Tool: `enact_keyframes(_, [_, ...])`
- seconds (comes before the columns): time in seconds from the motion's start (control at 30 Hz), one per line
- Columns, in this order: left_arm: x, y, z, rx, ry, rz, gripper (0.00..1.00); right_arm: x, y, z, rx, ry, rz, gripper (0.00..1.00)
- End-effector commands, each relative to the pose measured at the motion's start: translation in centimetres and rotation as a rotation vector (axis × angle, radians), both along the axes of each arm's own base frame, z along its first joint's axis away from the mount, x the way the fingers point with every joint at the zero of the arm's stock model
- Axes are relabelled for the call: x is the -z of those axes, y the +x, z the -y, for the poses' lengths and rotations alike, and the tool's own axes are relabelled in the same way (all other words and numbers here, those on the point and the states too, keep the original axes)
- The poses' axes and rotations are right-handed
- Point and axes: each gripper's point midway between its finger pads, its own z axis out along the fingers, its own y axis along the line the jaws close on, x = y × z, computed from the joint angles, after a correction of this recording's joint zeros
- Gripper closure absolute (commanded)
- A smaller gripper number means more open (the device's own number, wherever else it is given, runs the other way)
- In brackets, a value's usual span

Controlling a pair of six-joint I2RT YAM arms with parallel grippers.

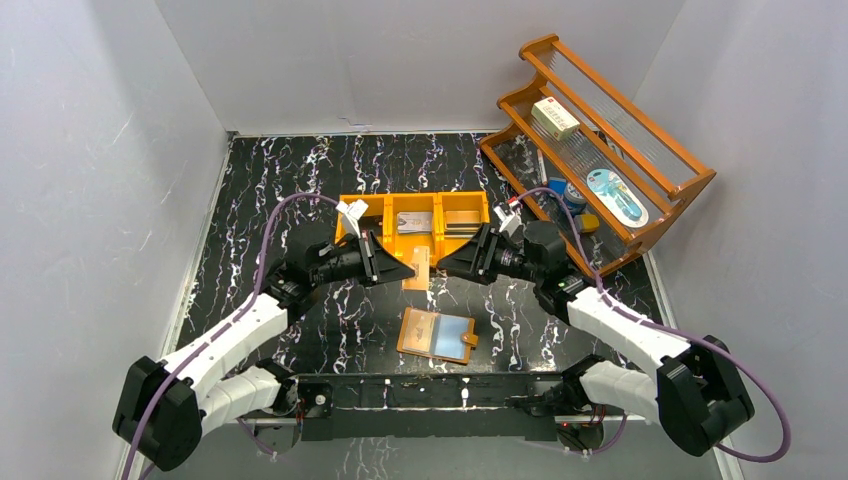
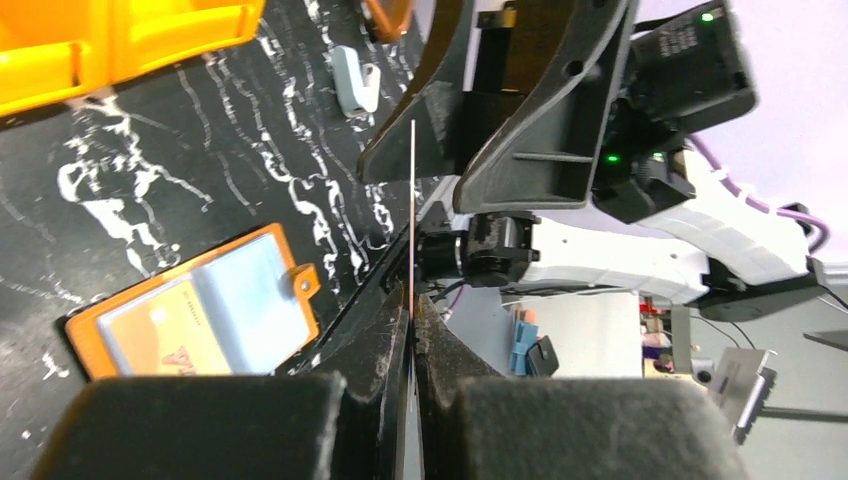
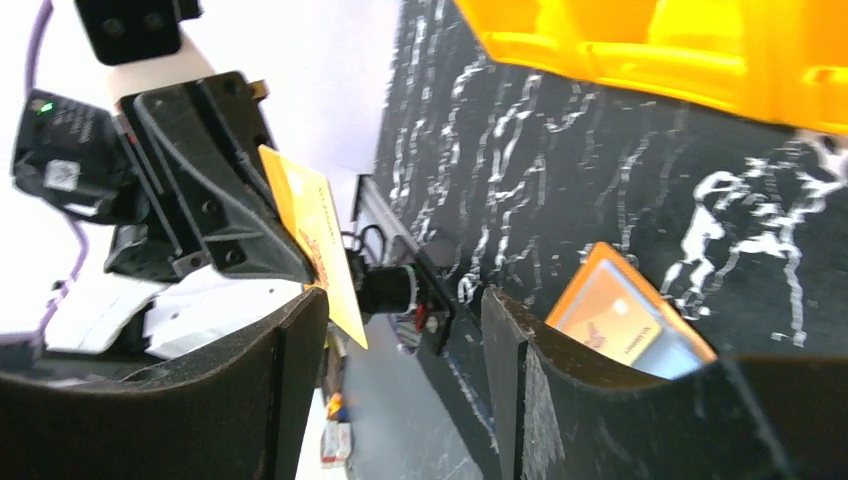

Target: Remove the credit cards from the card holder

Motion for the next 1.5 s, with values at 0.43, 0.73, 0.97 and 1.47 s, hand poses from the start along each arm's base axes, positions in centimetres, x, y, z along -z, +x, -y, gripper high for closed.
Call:
enact_keyframes(0.43, [-3.5,-1.4,1.5,0.114,-0.212,-0.017,1.00,-6.2,-2.6,-2.1,-0.246,0.266,0.139,0.34])
enact_keyframes(0.73, [-3.6,-1.8,1.7,0.150,-0.230,-0.027,1.00,-7.2,-2.8,-2.6,-0.277,0.322,0.151,0.34])
enact_keyframes(0.97, [-3.6,-1.8,1.7,0.159,-0.228,-0.026,1.00,-7.4,-2.9,-3.0,-0.287,0.345,0.150,0.49])
enact_keyframes(1.47, [-2.9,-2.0,1.6,0.155,-0.207,-0.040,0.88,-7.4,-3.4,-3.1,-0.294,0.352,0.152,1.00])
